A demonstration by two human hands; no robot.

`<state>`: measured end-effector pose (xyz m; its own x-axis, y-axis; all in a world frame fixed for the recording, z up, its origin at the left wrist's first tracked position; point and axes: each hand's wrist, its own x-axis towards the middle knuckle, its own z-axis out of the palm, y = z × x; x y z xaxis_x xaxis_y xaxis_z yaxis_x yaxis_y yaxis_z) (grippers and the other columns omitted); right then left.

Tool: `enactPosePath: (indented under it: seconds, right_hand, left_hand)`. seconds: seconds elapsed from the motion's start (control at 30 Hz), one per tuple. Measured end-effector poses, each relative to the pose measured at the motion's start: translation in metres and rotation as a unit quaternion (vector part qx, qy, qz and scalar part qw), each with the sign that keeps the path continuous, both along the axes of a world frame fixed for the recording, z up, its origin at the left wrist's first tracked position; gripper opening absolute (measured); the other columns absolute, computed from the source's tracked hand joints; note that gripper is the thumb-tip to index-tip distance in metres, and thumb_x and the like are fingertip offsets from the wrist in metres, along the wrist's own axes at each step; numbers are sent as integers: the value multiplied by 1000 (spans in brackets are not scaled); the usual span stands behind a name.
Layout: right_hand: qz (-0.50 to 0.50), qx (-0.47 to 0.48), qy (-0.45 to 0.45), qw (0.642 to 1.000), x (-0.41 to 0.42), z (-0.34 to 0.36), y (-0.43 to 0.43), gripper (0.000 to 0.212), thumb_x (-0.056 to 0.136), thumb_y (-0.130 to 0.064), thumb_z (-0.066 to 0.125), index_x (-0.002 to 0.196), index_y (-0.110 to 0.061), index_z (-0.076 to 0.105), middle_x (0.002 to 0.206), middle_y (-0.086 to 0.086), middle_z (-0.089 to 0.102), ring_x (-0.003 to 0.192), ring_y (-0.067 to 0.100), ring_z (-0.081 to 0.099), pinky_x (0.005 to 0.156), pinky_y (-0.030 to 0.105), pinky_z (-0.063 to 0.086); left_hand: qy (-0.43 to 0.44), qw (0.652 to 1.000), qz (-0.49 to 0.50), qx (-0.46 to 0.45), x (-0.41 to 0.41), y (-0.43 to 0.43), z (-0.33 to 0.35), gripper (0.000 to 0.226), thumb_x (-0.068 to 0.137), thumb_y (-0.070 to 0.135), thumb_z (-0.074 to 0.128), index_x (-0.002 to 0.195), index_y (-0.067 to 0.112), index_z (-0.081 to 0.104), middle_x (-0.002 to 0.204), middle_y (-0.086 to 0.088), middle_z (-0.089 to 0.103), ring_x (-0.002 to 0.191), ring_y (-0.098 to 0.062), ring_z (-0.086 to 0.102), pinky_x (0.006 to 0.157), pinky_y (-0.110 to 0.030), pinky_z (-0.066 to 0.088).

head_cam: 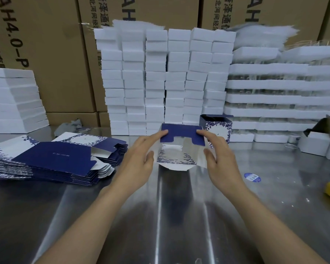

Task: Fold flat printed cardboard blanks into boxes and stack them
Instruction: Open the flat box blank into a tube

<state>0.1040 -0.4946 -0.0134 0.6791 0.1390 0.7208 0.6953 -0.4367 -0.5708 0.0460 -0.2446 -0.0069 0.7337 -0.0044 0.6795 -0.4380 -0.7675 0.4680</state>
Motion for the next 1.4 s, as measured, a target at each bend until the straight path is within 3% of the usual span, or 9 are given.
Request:
enactPosePath:
  seconds: [0.1,0.2,0.37,0.67,0.87,1.03,1.13,1.23,1.4]
  right_hand:
    - [-11,-13,-3,1000,2,-1,0,63,100,9,46,141,-36,61,131,-7,55,119,6,55,104,25,43]
    - [-29,-41,5,999,3,-3,1,59,101,7,44,140,-32,64,135,-4,51,115,11,56,102,32,47]
    - [-81,-57,17,995,5,-6,2,23,103,-35,63,125,-32,66,144,-16,43,112,9,58,92,34,50]
    - [-23,-83,74,994,0,-5,6,52,85,-72,59,131,-48,53,115,-26,66,102,-3,64,85,34,55]
    - [-16,-56,75,995,-4,-4,9,23,95,-50,68,118,-47,66,99,-28,72,89,-4,68,78,37,59]
    - [-56,0,89,995,1,-4,9,8,97,-35,74,103,-34,68,87,-17,73,79,1,67,73,31,54]
    - [-55,71,140,986,3,0,9,9,96,-29,74,93,-21,70,79,-8,70,73,14,64,69,32,50]
    - [2,148,176,973,-2,3,9,11,87,-21,68,78,-17,62,64,-15,62,58,6,50,58,25,44]
    - [74,305,270,910,-9,6,16,10,100,-6,68,109,-3,65,94,11,75,67,15,74,56,26,57]
  left_hand:
    - [-13,1000,-1,-1,0,-3,-1,69,101,-4,49,147,49,55,133,23,53,120,5,53,93,-10,41]
    - [-29,999,4,13,-1,-11,-2,58,101,-7,49,145,27,64,132,11,55,116,1,53,95,-19,44]
    - [-56,996,14,69,-10,-22,1,57,99,-9,53,144,23,66,138,9,59,122,-14,57,97,-37,51]
    - [-153,982,2,107,-21,-30,12,56,90,-19,61,129,19,77,131,4,70,117,-24,62,97,-38,51]
    - [-192,974,-37,112,-21,-30,15,54,95,-13,60,133,24,73,129,4,68,114,-19,65,92,-35,54]
    - [-224,972,-52,-38,-24,-27,22,43,102,19,58,138,42,56,128,17,58,110,-17,66,74,-19,52]
    - [-198,970,-10,-141,-19,-20,21,39,104,18,52,131,46,58,120,16,61,103,-15,65,67,-13,47]
    - [-127,972,34,-195,-7,-10,13,40,99,12,52,123,44,59,107,16,63,92,-11,65,66,-17,48]
    - [19,956,94,-278,3,-4,3,37,95,-4,52,111,28,61,101,5,65,84,-16,67,77,-44,55]
